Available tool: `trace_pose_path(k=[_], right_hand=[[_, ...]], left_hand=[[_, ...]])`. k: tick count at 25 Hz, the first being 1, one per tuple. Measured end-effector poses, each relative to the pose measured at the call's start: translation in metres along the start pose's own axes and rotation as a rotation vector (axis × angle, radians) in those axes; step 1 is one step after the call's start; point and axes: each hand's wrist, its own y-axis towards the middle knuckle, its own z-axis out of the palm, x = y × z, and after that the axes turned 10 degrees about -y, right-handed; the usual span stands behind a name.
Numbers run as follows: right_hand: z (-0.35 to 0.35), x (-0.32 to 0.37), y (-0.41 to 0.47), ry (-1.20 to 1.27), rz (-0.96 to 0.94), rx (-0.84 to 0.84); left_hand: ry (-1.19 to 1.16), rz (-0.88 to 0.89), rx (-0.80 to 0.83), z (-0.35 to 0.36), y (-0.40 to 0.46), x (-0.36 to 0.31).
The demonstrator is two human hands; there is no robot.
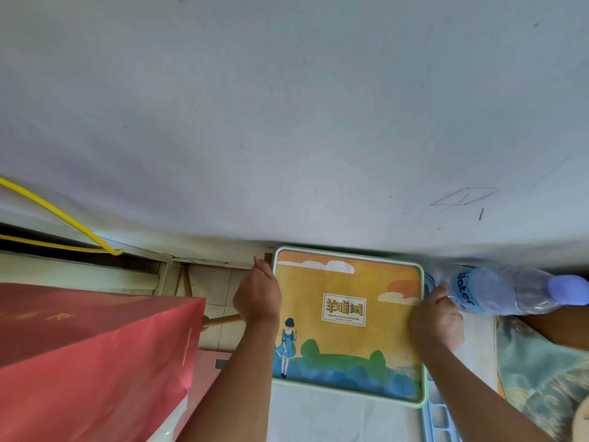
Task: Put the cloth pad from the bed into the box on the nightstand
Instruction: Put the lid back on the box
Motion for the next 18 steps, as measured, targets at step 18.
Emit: trace_pose_path(k=[18], right_hand=[[-0.018,-0.037,-0.034,0.217,0.012,0.170]], left_hand=[[-0.235,0.032,0.053,-0.032,-0.028,0.029]])
